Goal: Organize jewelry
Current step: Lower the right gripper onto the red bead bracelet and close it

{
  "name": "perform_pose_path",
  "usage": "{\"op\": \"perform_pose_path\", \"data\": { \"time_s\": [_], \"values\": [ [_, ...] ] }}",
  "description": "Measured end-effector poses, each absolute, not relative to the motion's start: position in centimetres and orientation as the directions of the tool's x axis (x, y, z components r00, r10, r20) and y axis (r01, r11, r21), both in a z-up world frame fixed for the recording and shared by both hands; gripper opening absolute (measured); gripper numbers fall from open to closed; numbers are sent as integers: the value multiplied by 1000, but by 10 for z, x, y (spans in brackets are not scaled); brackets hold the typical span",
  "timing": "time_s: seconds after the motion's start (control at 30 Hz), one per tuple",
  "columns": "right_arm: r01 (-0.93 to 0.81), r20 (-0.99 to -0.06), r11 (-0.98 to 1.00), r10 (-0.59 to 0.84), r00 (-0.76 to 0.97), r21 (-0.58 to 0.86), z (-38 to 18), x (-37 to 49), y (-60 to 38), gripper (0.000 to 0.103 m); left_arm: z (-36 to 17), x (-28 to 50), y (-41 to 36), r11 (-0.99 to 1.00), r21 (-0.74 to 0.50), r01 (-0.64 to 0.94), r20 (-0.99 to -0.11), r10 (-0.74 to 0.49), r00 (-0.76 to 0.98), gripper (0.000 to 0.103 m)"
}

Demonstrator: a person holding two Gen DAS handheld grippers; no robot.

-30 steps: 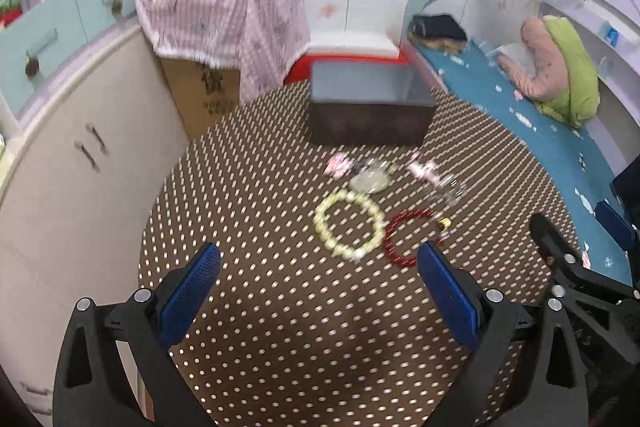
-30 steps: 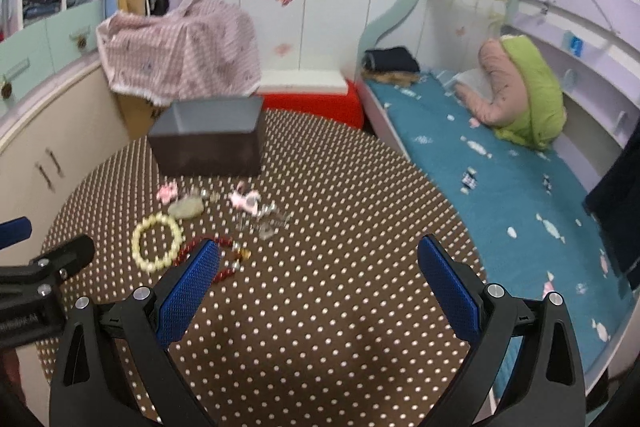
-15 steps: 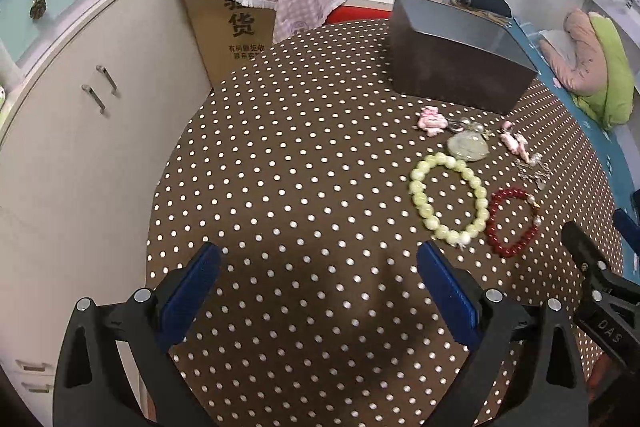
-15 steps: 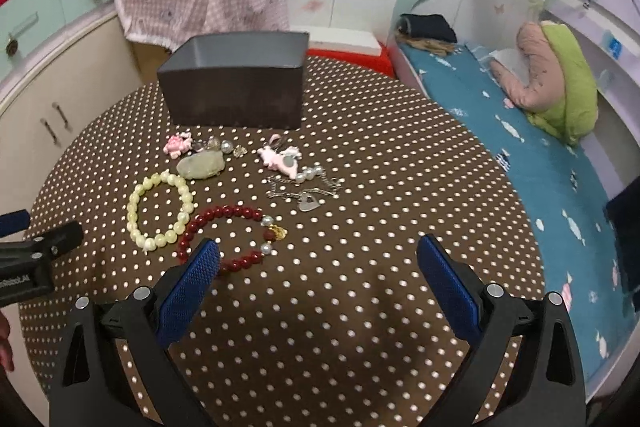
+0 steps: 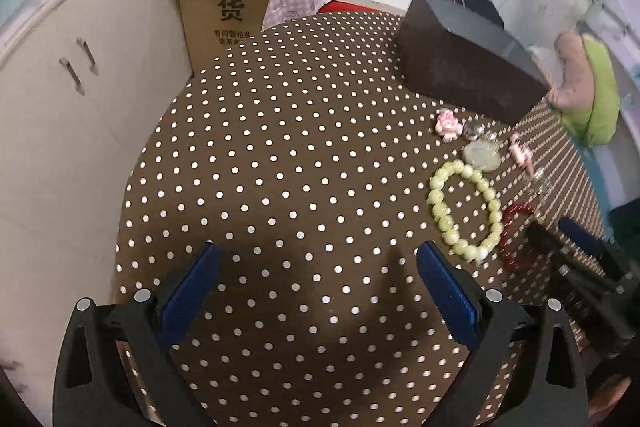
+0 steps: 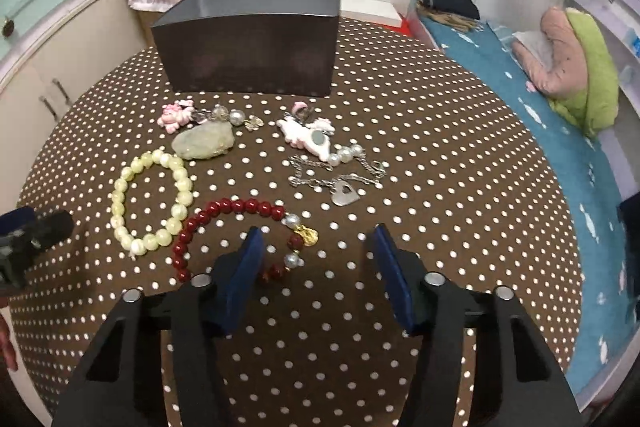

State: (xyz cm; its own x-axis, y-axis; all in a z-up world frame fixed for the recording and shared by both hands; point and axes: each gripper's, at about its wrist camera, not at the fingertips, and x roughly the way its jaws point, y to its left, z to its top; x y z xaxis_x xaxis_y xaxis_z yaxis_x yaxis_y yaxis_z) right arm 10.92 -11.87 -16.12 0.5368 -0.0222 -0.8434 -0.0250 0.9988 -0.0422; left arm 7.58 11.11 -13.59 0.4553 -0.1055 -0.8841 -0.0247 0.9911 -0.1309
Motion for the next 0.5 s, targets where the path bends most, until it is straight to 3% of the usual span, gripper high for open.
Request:
{"op": "perform_pose_path", "data": {
  "time_s": [0.07,0.17,0.5],
  "values": [
    [-51,-845,999,15,534,-14,-158,108,-114,27,-138,76,107,996,-93,-9,-887,-79,455,91],
    [-92,-840,995,17,542,-39,-157,108,-102,12,-139,77,103,998,-69,-3,-890,-60,452,88],
    [-46,-828,985,166,536,168,-145,106,-144,9,-135,76,98,989,-145,10,-895,-135,426,88]
  ]
}}
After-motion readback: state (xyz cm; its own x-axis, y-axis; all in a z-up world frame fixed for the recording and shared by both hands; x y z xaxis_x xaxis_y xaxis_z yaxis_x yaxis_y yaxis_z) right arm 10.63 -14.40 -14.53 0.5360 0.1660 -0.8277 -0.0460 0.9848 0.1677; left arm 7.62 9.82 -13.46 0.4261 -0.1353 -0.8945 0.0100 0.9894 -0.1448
